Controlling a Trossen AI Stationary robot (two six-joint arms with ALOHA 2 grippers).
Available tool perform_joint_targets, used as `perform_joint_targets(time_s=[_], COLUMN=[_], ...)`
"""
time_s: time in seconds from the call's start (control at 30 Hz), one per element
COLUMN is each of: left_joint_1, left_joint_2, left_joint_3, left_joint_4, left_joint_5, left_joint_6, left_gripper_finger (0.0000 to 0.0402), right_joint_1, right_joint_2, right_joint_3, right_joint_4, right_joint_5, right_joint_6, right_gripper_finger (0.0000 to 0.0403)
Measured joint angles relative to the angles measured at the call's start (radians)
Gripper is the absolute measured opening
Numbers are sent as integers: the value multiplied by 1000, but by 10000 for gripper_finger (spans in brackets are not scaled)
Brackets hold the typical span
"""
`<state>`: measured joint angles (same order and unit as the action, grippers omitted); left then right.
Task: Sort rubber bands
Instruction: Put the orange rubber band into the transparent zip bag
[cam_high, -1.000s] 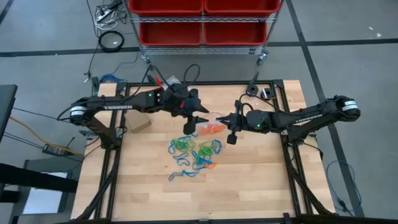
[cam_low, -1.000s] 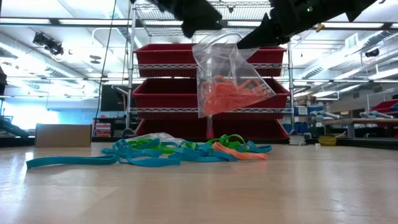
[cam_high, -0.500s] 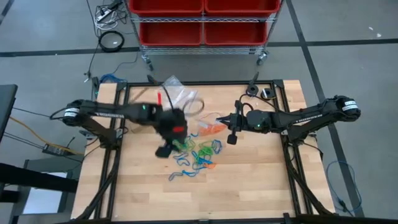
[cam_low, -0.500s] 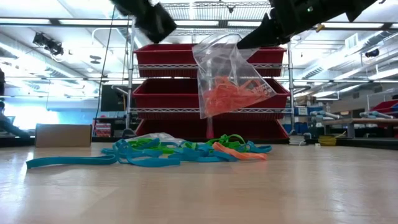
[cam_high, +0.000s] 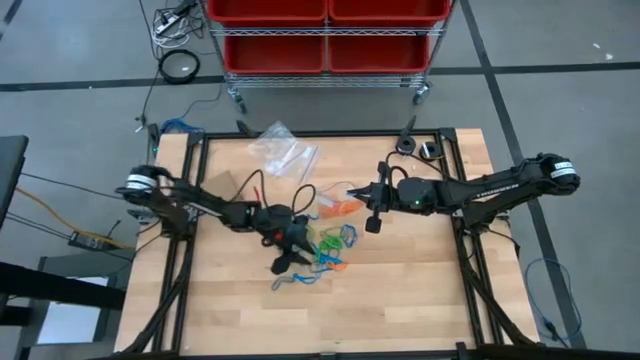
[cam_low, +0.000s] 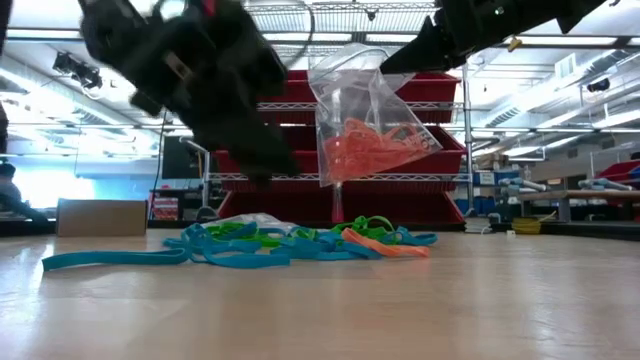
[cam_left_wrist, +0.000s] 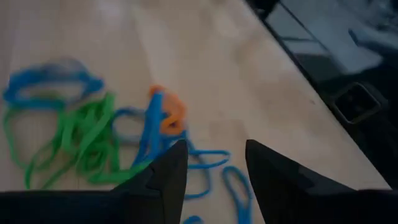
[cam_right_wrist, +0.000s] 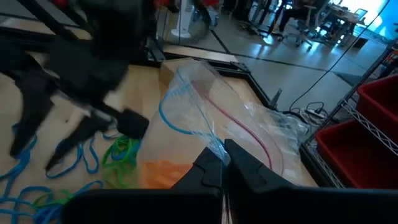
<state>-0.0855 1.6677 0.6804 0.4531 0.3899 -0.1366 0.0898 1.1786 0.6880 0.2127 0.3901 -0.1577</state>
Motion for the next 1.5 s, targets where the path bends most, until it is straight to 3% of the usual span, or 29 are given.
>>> perform_joint_targets(time_s=[0.13,0.3,0.6,0.9,1.13,1.5], left_joint_1=[6,7,6,9,9,0], left_joint_2=[140,254,288,288,285,318], left_joint_3=[29,110,150,150,151,253], left_joint_4=[81,94,106,79,62,-45], left_joint_5=[90,109,131,58,41,-132], left_joint_6=[-29,-30,-51,-54,-152,-159], left_gripper_finger=[170,169,152,136,136,135], right_joint_1=[-9,-13,-13,-13,-13,9], right_joint_2=[0,0,0,0,0,0], right_joint_3=[0,-1,-1,-1,-1,-1], right_joint_4=[10,7,1,2,2,9], right_joint_5=[-1,-14,-27,-27,-48,-65], right_joint_6=[0,-1,-1,-2,0,23], right_gripper_finger=[0,0,0,0,0,0])
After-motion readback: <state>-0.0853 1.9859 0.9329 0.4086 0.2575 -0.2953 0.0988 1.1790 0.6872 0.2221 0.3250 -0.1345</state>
